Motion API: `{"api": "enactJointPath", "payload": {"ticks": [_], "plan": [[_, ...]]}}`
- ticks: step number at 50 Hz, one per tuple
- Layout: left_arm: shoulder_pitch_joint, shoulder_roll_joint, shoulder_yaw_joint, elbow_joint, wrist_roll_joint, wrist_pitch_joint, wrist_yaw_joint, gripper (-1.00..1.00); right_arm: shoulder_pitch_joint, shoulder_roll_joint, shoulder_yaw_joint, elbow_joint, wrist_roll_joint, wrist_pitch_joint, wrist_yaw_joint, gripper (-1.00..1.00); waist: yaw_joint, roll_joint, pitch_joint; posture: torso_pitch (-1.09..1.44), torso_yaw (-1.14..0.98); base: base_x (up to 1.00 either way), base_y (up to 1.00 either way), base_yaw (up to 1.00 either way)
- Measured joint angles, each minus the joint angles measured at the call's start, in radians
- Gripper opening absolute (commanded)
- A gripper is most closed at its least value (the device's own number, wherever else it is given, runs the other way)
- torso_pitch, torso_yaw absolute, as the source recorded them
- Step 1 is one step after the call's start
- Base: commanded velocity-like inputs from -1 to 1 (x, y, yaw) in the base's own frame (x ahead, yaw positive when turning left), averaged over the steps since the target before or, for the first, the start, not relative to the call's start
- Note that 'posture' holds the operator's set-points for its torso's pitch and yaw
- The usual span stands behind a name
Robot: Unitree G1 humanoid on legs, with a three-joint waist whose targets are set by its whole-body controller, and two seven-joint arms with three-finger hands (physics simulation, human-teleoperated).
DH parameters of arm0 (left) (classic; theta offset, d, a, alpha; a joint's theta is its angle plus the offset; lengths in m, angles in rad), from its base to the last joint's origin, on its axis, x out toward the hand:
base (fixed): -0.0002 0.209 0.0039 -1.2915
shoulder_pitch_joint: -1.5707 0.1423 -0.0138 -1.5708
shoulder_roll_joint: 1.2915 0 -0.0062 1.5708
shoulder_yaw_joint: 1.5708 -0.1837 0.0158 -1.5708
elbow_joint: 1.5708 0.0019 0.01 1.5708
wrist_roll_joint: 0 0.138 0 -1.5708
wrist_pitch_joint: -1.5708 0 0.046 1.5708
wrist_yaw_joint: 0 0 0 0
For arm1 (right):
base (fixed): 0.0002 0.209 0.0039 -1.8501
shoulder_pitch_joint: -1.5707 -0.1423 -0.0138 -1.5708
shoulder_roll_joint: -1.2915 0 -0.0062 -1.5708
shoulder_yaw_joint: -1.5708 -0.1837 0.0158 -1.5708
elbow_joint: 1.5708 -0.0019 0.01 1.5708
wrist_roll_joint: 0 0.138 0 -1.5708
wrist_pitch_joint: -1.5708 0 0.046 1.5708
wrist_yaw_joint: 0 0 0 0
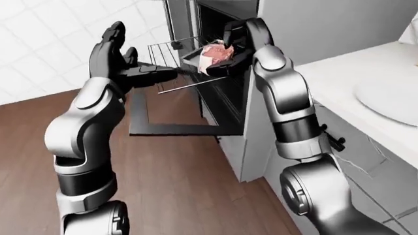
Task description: Place the steak on the top rack of the oven.
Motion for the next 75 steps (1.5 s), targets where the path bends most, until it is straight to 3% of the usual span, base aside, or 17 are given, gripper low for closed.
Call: {"api": "enactJointPath", "payload": {"ticks": [3,10,13,15,20,25,27,34,49,56,58,61,64,68,71,73,75], "plan": [[-0.004,0.001,0.002,0.007,0.006,0.007,0.006,1.0,0.004,0.004,0.009,0.009,0.01,0.0,0.011,-1.0,0.004,-0.031,-0.015,0.0,0.0,-0.16,0.0,0.96],[-0.008,0.003,0.001,-0.011,0.002,0.0,0.004,1.0,-0.001,-0.001,-0.001,-0.011,0.004,-0.002,0.007,-1.0,-0.025,-0.103,0.01,0.0,0.0,-0.14,0.0,0.79],[-0.018,0.003,0.004,-0.013,0.005,-0.002,0.006,1.0,-0.004,-0.001,-0.001,-0.009,0.009,-0.01,0.007,-1.0,-0.058,-0.164,0.013,0.0,0.0,0.0,0.0,0.03],[-0.007,-0.008,-0.008,-0.022,0.001,-0.006,0.004,1.0,0.003,-0.007,-0.011,-0.017,0.009,-0.02,0.004,-1.0,-0.057,-0.142,0.03,0.0,0.0,0.0,0.0,0.0],[-0.007,-0.012,-0.024,0.004,-0.006,0.007,-0.004,1.0,0.014,-0.016,-0.02,0.006,0.004,-0.004,-0.006,-1.0,-0.05,-0.121,0.025,0.0,0.0,0.0,0.0,0.0],[-0.015,-0.009,-0.019,-0.01,-0.005,-0.002,-0.007,1.0,0.022,-0.02,-0.026,0.01,0.002,-0.005,-0.015,-1.0,-0.065,-0.057,0.025,0.0,0.0,0.0,0.0,0.0],[-0.007,-0.008,-0.015,-0.013,-0.004,-0.005,-0.006,1.0,0.028,-0.015,-0.021,0.01,0.004,-0.007,-0.015,-1.0,-0.063,-0.065,0.033,0.0,0.0,0.0,0.0,0.0],[-0.003,-0.006,-0.009,-0.007,0.001,0.005,0.001,1.0,0.008,-0.014,-0.01,0.0,0.014,-0.003,-0.002,-1.0,-0.052,-0.082,0.025,0.0,0.0,0.0,0.0,0.0],[-0.004,-0.007,-0.011,-0.013,-0.002,0.007,0.004,1.0,0.007,-0.021,-0.013,-0.004,0.023,-0.001,0.001,-1.0,-0.043,-0.084,0.017,0.0,0.0,0.01,0.0,0.0],[-0.007,-0.004,-0.007,-0.021,0.008,0.002,0.001,1.0,-0.006,-0.031,-0.018,0.015,0.037,-0.008,0.013,-1.0,-0.041,-0.122,0.026,0.0,0.0,0.27,0.0,0.0],[-0.008,-0.009,-0.015,-0.028,0.004,-0.002,-0.002,1.0,-0.008,-0.041,-0.029,0.01,0.036,-0.019,0.009,-1.0,-0.049,-0.103,0.028,0.0,0.0,0.38,0.0,0.0],[-0.009,-0.01,-0.024,-0.027,-0.003,-0.001,-0.011,1.0,-0.011,-0.049,-0.041,0.018,0.031,-0.022,-0.002,-1.0,-0.049,-0.113,0.016,0.0,0.0,0.39,0.0,0.0],[-0.014,-0.007,-0.017,-0.023,-0.002,-0.004,-0.012,1.0,-0.019,-0.049,-0.039,0.017,0.03,-0.03,-0.007,-1.0,-0.048,-0.097,0.015,0.0,0.0,0.39,0.0,0.0],[-0.013,-0.008,-0.017,-0.024,0.0,-0.007,-0.011,1.0,-0.007,-0.045,-0.033,0.011,0.035,-0.037,-0.006,-1.0,-0.061,-0.055,0.021,0.0,0.0,0.38,0.0,0.0],[-0.014,-0.005,-0.017,-0.02,-0.001,-0.006,-0.012,1.0,-0.004,-0.043,-0.031,0.016,0.035,-0.027,-0.005,-1.0,-0.065,0.0,0.015,0.0,0.0,0.38,0.0,0.0],[-0.001,-0.004,-0.007,-0.013,0.003,-0.006,-0.008,1.0,0.008,-0.031,-0.019,0.026,0.038,-0.026,-0.002,-1.0,-0.054,-0.017,0.026,0.0,0.0,0.39,0.0,0.0],[0.007,-0.003,-0.001,-0.002,0.009,0.001,-0.003,1.0,0.014,-0.024,-0.006,0.041,0.044,-0.018,0.006,-1.0,-0.047,-0.017,0.027,0.0,0.0,0.38,0.0,0.0]]}}
